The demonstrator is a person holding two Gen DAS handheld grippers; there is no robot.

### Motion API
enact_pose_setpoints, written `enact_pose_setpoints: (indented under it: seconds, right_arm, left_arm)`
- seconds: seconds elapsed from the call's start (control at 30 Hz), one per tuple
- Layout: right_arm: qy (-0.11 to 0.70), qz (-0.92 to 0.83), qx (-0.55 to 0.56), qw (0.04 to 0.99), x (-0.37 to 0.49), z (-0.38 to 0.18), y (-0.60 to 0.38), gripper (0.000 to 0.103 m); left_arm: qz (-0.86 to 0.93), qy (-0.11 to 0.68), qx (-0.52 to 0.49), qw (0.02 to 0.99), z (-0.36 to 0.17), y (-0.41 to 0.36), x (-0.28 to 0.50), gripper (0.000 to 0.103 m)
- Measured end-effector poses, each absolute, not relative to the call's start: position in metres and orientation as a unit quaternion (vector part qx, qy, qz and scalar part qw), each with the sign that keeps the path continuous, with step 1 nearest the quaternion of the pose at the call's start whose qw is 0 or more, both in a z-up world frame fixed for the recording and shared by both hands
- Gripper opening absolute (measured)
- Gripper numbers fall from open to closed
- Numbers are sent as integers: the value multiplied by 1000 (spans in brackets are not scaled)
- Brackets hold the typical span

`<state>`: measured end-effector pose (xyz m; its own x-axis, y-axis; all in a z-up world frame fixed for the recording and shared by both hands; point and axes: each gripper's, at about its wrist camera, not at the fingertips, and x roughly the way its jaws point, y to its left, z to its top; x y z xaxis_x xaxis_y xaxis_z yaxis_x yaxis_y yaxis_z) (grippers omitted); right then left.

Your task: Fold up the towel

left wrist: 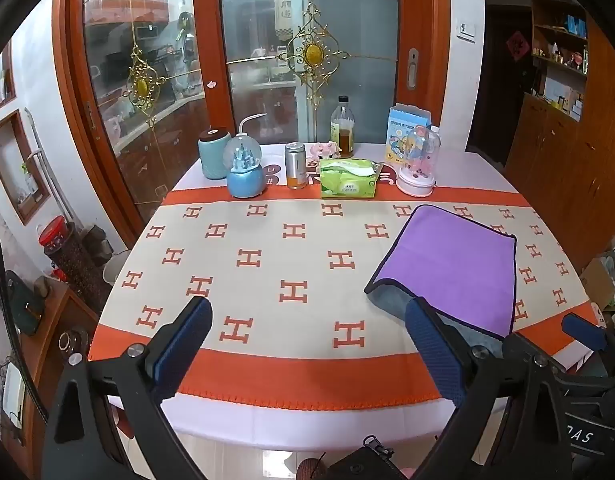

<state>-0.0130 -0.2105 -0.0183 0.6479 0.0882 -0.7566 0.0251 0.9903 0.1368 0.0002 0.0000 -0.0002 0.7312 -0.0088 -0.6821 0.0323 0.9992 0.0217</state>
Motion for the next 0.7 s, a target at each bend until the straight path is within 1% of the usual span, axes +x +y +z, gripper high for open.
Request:
enact_pose_setpoints:
  seconds: [0.27, 0.47, 0.7]
  right_arm:
    - [422, 16, 68, 904, -12, -20, -209, 100]
    - [423, 20, 71, 903, -11, -20, -208, 100]
    - [424, 17, 69, 903, -12, -17, -207, 100]
  left_arm:
    - [-17, 363, 11, 931, 0, 3, 2, 97]
    - [-16, 365, 17, 931, -13, -4, -8, 97]
    - [-16, 371, 14, 928, -7, 0, 0, 97]
